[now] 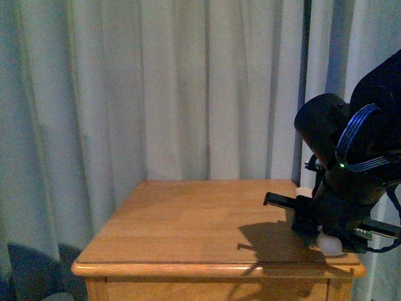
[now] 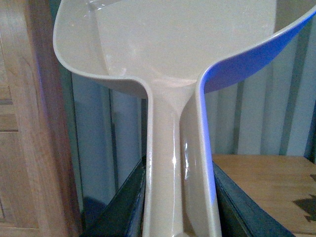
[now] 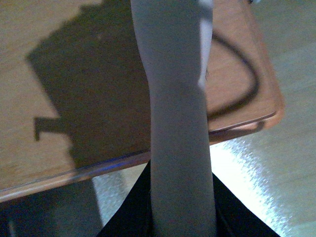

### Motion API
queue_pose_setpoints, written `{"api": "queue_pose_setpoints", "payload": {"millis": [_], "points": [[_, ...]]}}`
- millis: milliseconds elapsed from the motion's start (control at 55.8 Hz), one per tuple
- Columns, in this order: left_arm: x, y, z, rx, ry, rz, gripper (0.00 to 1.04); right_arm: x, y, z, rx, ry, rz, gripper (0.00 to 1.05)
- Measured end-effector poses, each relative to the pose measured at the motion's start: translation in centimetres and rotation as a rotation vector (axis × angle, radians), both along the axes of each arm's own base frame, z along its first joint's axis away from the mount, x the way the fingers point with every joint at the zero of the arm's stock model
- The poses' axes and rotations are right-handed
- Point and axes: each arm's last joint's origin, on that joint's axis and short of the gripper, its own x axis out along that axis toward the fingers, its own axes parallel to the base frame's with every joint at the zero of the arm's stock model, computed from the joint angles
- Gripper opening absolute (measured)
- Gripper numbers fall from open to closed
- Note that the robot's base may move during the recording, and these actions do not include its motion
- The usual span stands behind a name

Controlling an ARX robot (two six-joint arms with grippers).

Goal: Clean up trash

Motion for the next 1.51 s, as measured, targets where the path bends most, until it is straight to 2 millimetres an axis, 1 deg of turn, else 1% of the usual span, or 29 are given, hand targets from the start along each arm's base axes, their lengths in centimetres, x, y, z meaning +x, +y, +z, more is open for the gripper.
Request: {"api": "queue_pose_setpoints", "payload": {"millis": [90,108,161,179,233,251,287,341,430,520,556,645,789,914,1022,1129,1505], "points": [[0.0,0.0,0.0,0.000,0.000,0.000,0.29,-2.3,-0.9,2.5,-0.095,-0.177,0.026,0.19],[0.0,0.0,0.0,0.000,0.000,0.000,0.29,-3.2,-1.2,3.3,-0.114,-0.230,0.038,0.19],[0.0,0.0,0.0,0.000,0.000,0.000,0.29,-5.2,-2.0,4.8,-0.151,-0.333,0.054,0.19],[0.0,0.0,0.0,0.000,0.000,0.000,0.29,-6.3,-2.4,5.3,-0.170,-0.377,0.063,0.19],[0.0,0.0,0.0,0.000,0.000,0.000,0.29,-8.7,-3.4,6.1,-0.195,-0.449,0.075,0.19],[0.0,0.0,0.0,0.000,0.000,0.000,0.29,-9.9,-3.9,6.3,-0.208,-0.475,0.077,0.19],[0.0,0.0,0.0,0.000,0.000,0.000,0.29,-12.0,-4.8,6.3,-0.229,-0.501,0.077,0.19],[0.0,0.0,0.0,0.000,0.000,0.000,0.29,-13.6,-5.5,6.2,-0.241,-0.513,0.072,0.19],[0.0,0.0,0.0,0.000,0.000,0.000,0.29,-16.9,-7.0,5.9,-0.256,-0.542,0.043,0.19],[0.0,0.0,0.0,0.000,0.000,0.000,0.29,-19.3,-7.8,5.9,-0.257,-0.573,0.015,0.19],[0.0,0.0,0.0,0.000,0.000,0.000,0.29,-20.6,-8.2,6.1,-0.253,-0.597,0.001,0.19],[0.0,0.0,0.0,0.000,0.000,0.000,0.29,-22.9,-8.7,6.5,-0.237,-0.647,-0.014,0.19],[0.0,0.0,0.0,0.000,0.000,0.000,0.29,-26.0,-9.3,7.0,-0.208,-0.713,-0.030,0.19],[0.0,0.0,0.0,0.000,0.000,0.000,0.29,-27.6,-9.6,7.3,-0.180,-0.762,-0.042,0.19],[0.0,0.0,0.0,0.000,0.000,0.000,0.29,-28.4,-9.5,7.7,-0.158,-0.810,-0.045,0.19],[0.0,0.0,0.0,0.000,0.000,0.000,0.29,-28.6,-9.0,7.6,-0.149,-0.826,-0.024,0.19],[0.0,0.0,0.0,0.002,0.000,-0.006,0.29,-28.6,-9.1,7.5,-0.161,-0.819,-0.044,0.19]]}}
